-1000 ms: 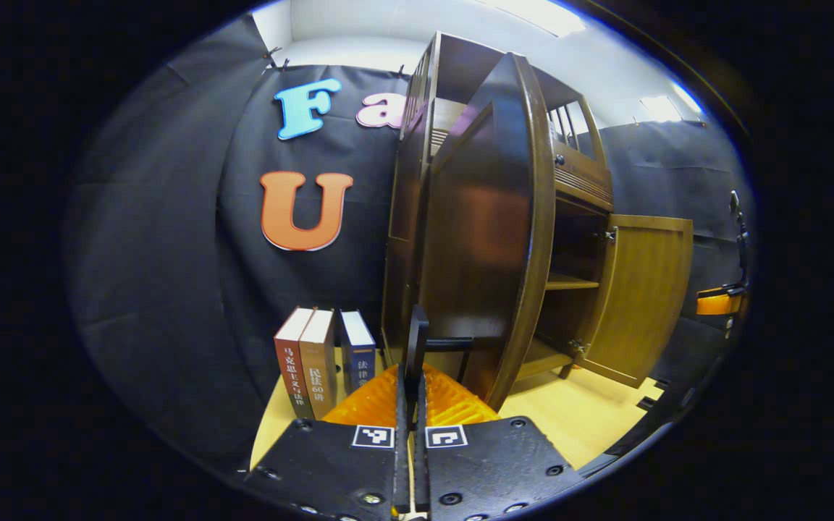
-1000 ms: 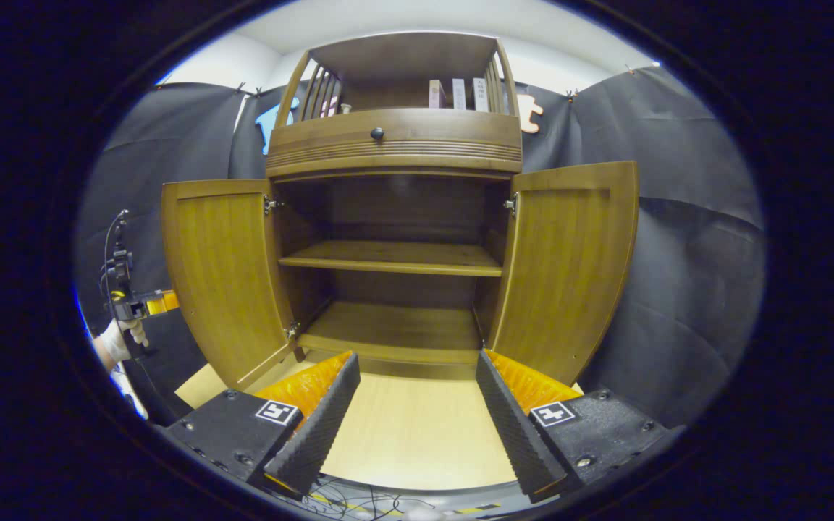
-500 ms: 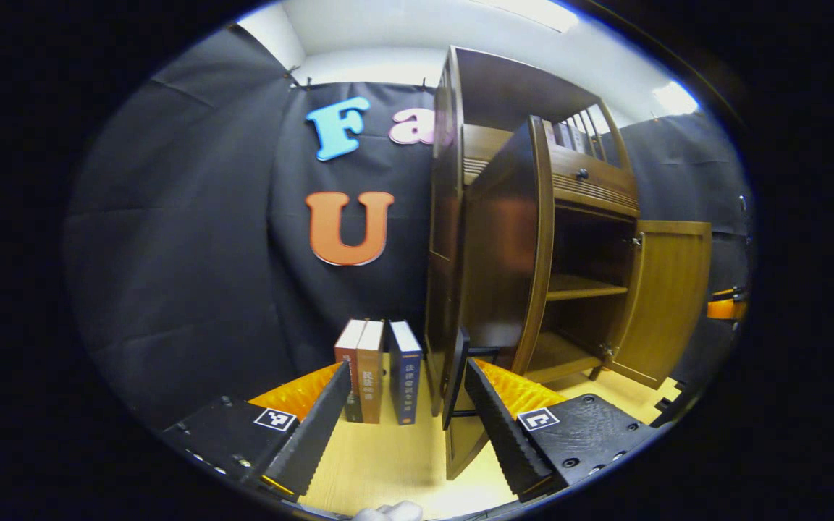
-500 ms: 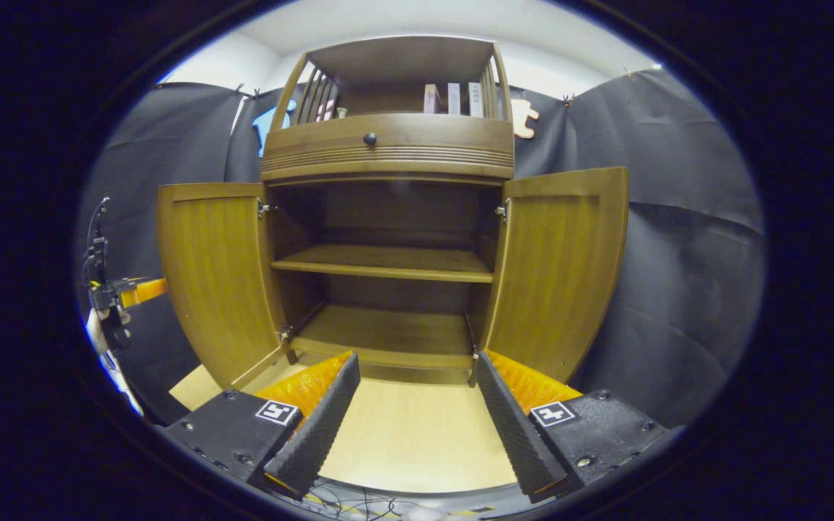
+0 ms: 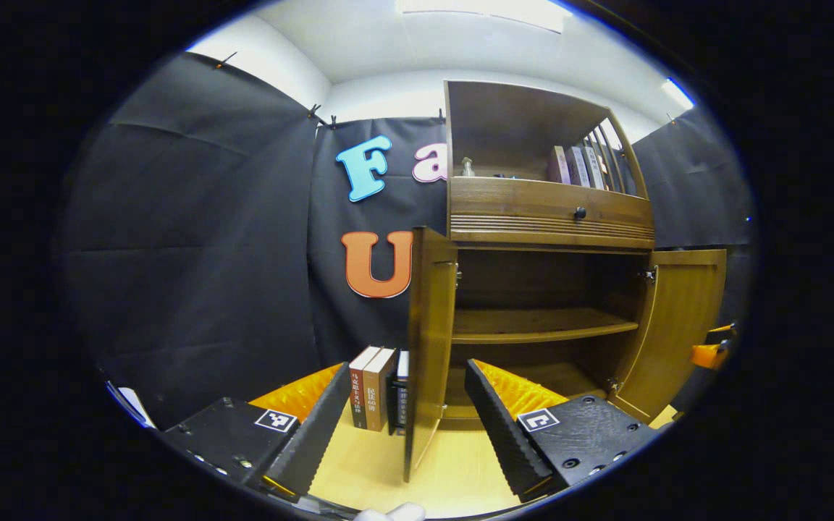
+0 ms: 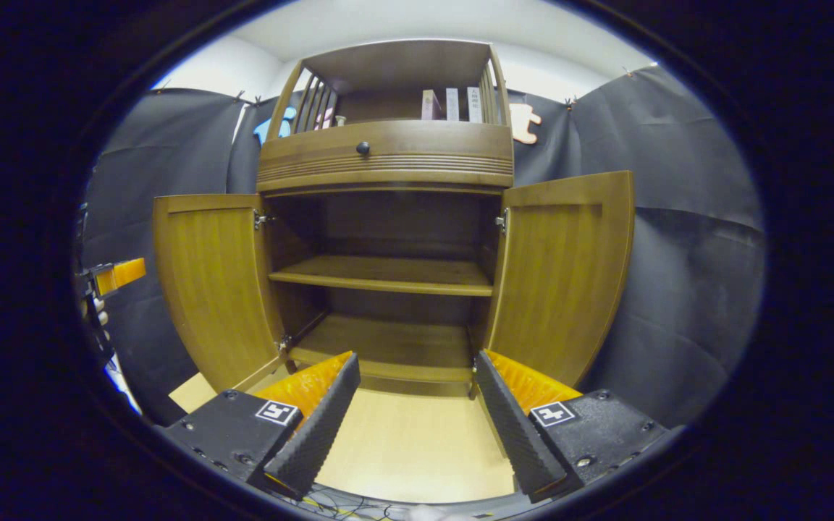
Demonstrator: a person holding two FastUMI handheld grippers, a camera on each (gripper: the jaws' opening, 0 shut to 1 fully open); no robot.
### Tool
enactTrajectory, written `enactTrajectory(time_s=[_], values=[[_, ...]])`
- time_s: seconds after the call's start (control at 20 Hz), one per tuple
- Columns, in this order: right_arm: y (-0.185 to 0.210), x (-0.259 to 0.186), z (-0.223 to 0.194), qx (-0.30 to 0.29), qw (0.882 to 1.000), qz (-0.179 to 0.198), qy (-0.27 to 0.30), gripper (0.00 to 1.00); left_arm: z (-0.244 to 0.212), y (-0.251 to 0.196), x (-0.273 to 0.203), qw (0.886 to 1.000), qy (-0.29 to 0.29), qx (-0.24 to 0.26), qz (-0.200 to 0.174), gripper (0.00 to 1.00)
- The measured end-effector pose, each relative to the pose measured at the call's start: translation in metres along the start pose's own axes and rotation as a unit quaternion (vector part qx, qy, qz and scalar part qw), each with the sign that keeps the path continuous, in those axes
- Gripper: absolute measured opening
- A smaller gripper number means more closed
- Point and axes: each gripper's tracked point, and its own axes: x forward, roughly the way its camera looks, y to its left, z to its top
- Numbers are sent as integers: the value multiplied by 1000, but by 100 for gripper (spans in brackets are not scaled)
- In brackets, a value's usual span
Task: Open the right door of the double-door shoe cabinet with the right hand, and open the left door with the left hand.
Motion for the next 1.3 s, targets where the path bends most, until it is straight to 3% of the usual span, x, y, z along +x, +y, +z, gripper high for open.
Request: enactTrajectory(time_s=[0.15, 0.55, 1.0, 1.3], values=[[-7, 6, 4, 0, 1000, 6, -4, 100, -7, -37, -4, 1000, 2, -14, 0, 95], [-18, 12, 12, 9, 1000, -3, -17, 100, -31, -109, 0, 999, 28, 22, -31, 95], [-31, 5, 14, 23, 999, -33, -21, 99, -34, -137, 6, 996, 37, 20, -82, 95], [-33, 0, 18, 32, 998, -46, -28, 100, -32, -142, 6, 994, 35, 37, -95, 95]])
